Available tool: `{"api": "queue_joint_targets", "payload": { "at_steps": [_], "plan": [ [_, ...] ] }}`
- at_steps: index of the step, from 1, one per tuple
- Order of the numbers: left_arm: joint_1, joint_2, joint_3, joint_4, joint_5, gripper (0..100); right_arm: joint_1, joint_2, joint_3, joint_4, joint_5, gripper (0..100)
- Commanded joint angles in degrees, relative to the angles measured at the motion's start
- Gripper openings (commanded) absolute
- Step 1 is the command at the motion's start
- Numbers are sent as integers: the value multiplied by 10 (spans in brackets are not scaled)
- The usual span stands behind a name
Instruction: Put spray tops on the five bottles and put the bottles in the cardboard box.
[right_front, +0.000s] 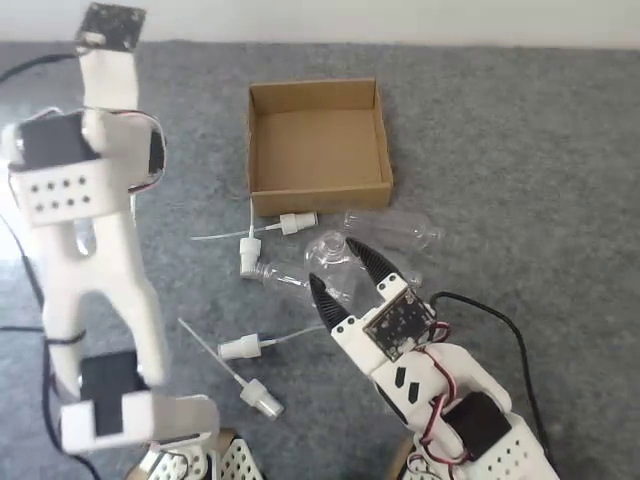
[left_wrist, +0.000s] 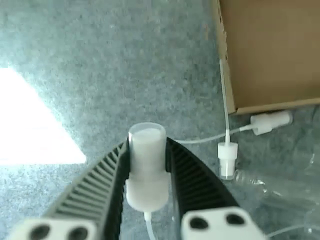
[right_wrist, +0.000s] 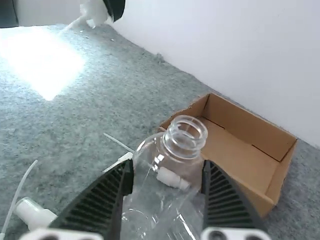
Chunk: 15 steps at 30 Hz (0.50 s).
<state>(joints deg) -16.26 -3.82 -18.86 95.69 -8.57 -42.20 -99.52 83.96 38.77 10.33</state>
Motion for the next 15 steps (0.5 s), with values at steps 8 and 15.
{"api": "queue_joint_targets", "payload": {
  "at_steps": [8, 15],
  "plan": [
    [36, -187, 87, -92, 120, 11, -36, -7, -6, -10, 11, 102],
    [84, -348, 240, -190, 161, 11, -37, -7, -10, 2, 13, 102]
  ]
}}
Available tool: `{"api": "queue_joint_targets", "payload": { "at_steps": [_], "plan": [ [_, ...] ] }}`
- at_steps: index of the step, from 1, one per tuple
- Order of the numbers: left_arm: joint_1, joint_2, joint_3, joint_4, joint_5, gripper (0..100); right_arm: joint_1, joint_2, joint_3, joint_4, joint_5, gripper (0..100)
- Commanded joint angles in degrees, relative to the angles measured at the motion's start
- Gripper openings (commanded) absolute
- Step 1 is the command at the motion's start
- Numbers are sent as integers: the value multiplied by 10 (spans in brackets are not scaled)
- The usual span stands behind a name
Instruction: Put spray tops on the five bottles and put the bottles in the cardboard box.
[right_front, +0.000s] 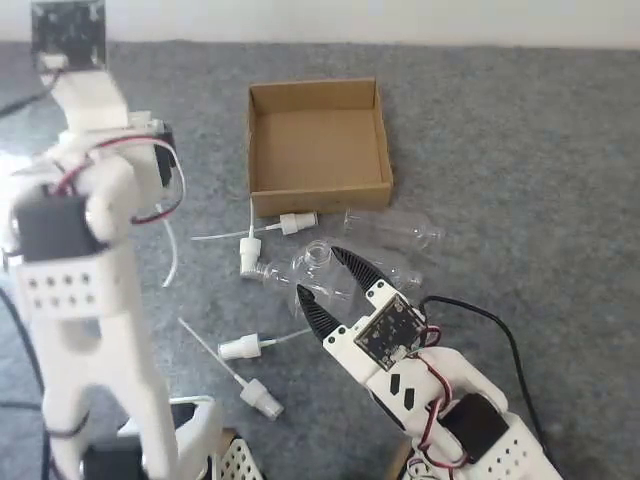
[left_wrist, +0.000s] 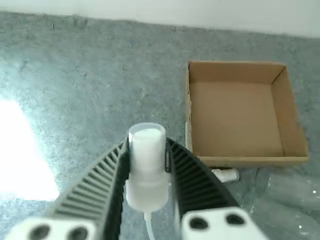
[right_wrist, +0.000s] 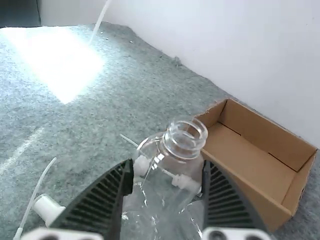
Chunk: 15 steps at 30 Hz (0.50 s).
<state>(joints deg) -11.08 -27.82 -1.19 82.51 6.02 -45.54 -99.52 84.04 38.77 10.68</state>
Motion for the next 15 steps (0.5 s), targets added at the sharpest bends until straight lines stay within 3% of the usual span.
{"api": "queue_joint_targets", "payload": {
  "at_steps": [1, 5, 15],
  "plan": [
    [41, -132, 87, -74, 15, 11, -5, -7, -16, 9, 16, 102],
    [64, -207, 159, -126, 17, 11, -25, -7, -29, 36, 28, 102],
    [73, -287, 232, -187, 118, 11, -46, -7, -37, 49, 28, 102]
  ]
}}
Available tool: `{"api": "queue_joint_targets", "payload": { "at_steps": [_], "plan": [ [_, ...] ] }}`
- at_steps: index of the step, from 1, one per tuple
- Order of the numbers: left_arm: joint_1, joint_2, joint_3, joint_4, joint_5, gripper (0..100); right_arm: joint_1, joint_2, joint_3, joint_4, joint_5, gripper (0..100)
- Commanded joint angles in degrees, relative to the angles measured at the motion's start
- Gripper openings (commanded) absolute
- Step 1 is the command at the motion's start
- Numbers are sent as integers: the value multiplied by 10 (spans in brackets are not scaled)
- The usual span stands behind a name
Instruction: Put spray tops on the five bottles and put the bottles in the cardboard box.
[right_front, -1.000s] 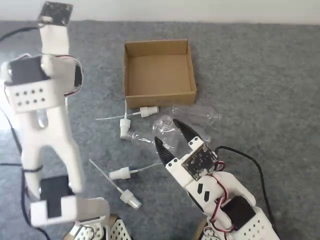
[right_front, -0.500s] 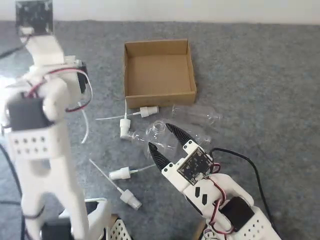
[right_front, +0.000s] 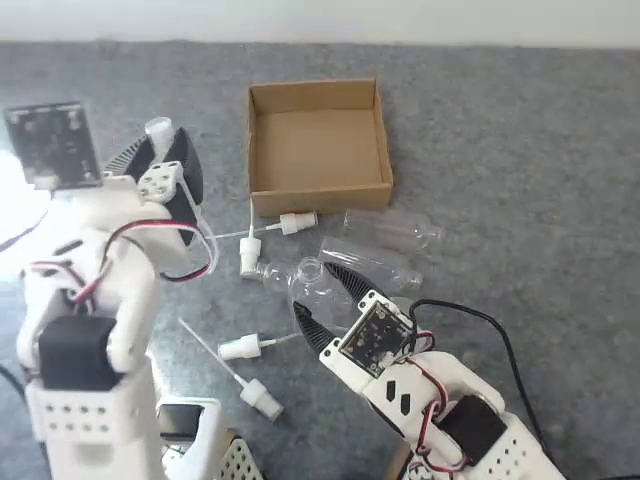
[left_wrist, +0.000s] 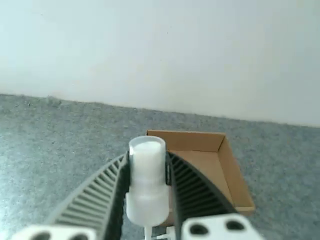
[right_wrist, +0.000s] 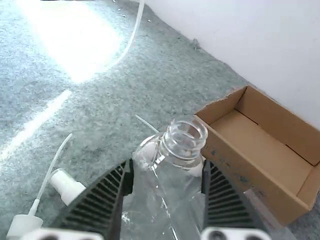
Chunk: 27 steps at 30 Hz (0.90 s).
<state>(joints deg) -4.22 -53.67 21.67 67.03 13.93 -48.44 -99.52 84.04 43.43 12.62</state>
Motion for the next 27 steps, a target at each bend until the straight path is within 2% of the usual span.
{"api": "queue_joint_targets", "payload": {
  "at_steps": [1, 9, 17, 27],
  "plan": [
    [7, -33, 7, -37, 51, 11, -21, -7, -36, 3, 9, 102],
    [89, -57, 29, -43, 115, 11, -34, -7, -31, 2, 9, 102],
    [123, -120, 30, -44, 119, 12, -45, -7, -23, -2, 9, 102],
    [164, -125, 75, -80, 120, 12, -67, -7, -13, -3, 12, 102]
  ]
}}
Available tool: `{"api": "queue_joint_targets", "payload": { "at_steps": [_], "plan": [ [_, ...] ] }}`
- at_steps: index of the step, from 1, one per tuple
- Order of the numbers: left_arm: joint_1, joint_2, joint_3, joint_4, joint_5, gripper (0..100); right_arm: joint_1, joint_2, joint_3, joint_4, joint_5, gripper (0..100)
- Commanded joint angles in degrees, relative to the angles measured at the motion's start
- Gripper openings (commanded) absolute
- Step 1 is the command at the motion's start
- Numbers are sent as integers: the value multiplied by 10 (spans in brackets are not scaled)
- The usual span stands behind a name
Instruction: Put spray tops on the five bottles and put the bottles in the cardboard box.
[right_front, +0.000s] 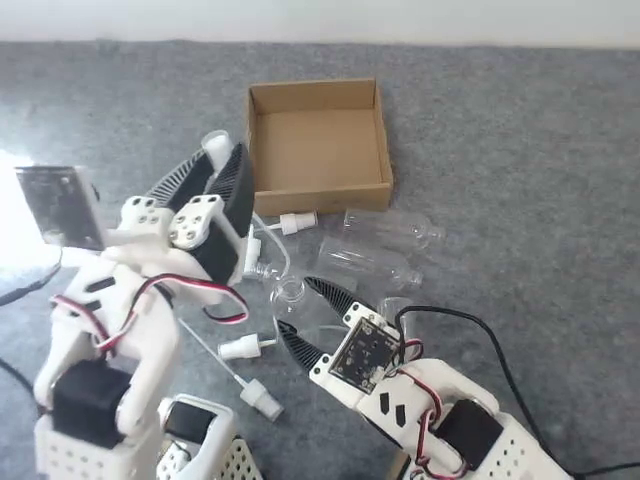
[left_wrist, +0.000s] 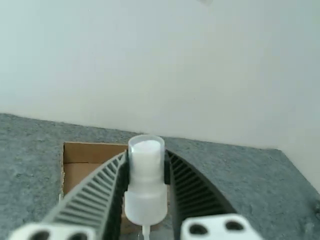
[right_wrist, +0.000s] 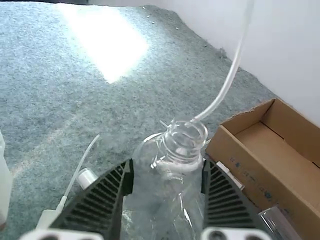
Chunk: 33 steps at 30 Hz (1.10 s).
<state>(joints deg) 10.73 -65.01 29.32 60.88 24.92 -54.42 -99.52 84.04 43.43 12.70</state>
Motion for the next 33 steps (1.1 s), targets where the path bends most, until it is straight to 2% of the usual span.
{"api": "queue_joint_targets", "payload": {
  "at_steps": [1, 13, 33],
  "plan": [
    [18, -11, -1, -18, 10, 12, -8, -7, -11, -7, 22, 102],
    [22, -84, -12, -15, 6, 12, -7, -7, -3, -15, 34, 102],
    [26, -105, 112, -40, -14, 12, -5, -8, -5, -15, 35, 102]
  ]
}}
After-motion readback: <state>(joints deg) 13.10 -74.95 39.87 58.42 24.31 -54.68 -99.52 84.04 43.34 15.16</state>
